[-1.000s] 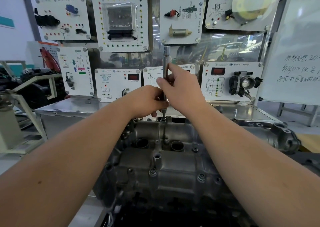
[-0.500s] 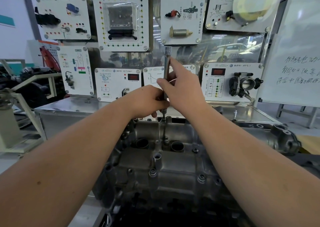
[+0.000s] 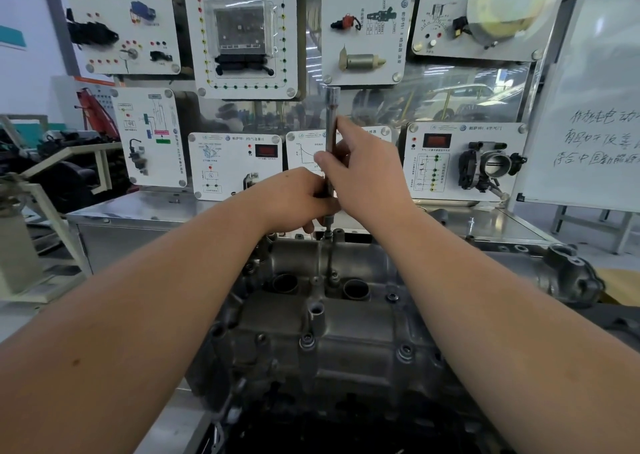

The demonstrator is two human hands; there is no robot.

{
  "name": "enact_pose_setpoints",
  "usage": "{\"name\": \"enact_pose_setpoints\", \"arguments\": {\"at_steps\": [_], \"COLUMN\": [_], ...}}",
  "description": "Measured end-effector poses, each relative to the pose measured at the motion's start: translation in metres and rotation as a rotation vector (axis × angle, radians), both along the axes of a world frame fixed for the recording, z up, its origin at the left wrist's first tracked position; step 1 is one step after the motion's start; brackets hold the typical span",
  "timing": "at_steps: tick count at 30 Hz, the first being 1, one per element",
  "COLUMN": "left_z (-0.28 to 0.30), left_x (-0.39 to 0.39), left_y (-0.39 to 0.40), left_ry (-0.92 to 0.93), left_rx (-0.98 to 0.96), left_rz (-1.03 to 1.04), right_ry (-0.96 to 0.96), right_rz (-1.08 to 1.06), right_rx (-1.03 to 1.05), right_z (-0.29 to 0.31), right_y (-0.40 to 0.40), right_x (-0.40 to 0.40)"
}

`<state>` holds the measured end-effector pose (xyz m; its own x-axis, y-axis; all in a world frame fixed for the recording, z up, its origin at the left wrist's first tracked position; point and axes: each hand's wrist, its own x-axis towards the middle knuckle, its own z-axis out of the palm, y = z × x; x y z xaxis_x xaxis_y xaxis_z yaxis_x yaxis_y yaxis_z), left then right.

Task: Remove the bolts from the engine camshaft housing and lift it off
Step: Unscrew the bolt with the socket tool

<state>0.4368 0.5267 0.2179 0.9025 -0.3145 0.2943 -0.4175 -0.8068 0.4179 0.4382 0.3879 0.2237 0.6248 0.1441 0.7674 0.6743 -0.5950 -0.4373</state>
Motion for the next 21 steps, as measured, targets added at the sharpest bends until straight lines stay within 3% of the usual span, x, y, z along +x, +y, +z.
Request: {"name": "enact_pose_setpoints", "arguments": {"at_steps": [7,14,21], "left_z": [0.0019,-0.0002,0.0019], "left_x": [-0.0047,-0.0022,-0.0052], "left_y": [-0.0001,-0.0014,0.0008], "left_ry": [0.012,0.014,-0.018], "left_rx": [-0.034,-0.018,-0.03], "left_rz": [-0.003,-0.007,-0.004], "right_ry": [0.07,-0.02,0.073], "right_rz": [0.06,-0.032,0.083], "right_rx": [0.001,0.017,0.026], "right_z": [-0.0016,-0.0003,-0.0015], "right_y": [0.0044,0.0009,0.0026], "right_x": [-0.003,-0.0007,-0.006]}}
